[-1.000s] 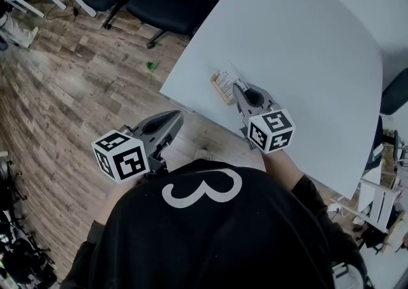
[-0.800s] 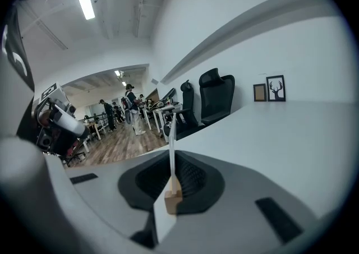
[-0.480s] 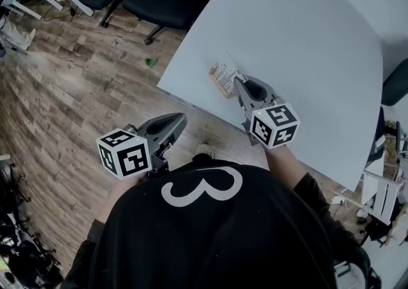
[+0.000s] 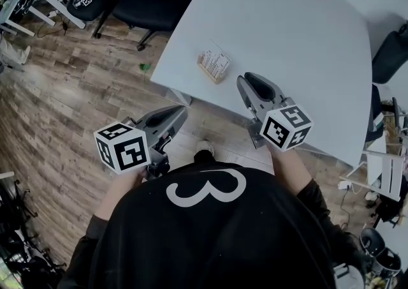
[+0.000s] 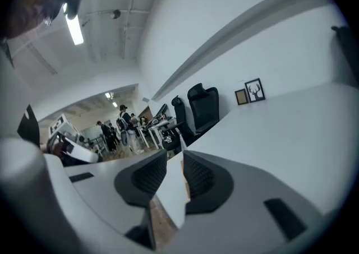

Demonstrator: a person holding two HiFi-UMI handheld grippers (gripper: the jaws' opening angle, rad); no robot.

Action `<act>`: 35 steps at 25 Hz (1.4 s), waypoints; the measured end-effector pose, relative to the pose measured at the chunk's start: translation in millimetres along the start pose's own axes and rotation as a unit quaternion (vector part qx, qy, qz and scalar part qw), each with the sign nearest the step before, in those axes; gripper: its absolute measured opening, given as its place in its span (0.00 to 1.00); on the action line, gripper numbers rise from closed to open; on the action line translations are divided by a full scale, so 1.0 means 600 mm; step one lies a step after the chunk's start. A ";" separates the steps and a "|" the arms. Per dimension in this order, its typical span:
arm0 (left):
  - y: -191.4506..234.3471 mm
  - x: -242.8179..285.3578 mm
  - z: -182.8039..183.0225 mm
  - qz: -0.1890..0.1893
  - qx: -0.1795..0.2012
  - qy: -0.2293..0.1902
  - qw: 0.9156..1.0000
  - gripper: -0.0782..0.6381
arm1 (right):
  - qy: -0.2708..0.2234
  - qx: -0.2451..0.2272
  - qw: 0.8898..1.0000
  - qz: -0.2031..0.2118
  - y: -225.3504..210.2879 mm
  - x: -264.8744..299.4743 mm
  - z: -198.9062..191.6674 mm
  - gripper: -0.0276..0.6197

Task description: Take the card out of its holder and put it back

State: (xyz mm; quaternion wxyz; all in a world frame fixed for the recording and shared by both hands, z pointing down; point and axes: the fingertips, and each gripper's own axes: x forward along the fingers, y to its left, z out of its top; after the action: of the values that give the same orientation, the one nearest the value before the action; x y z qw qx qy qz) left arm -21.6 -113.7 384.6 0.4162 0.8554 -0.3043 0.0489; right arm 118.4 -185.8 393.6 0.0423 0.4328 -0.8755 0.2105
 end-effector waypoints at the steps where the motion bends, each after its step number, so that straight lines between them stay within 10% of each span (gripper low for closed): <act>1: -0.011 -0.002 0.000 -0.005 0.005 -0.001 1.000 0.13 | -0.007 0.020 1.000 0.010 0.011 -0.016 0.002 0.17; 16: -0.161 -0.117 -0.113 -0.052 0.068 -0.017 0.996 0.13 | 0.001 0.058 0.982 0.180 0.295 -0.221 -0.075 0.06; 35: -0.207 -0.215 -0.185 -0.077 0.064 -0.049 0.994 0.13 | 0.026 0.030 0.985 0.166 0.392 -0.290 -0.131 0.05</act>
State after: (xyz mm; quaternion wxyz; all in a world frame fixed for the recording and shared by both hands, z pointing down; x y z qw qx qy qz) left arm -37.4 88.5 328.4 0.3478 0.9025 -0.2540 -0.0057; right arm 35.7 101.1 341.9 0.0165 0.2773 -0.9272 0.2515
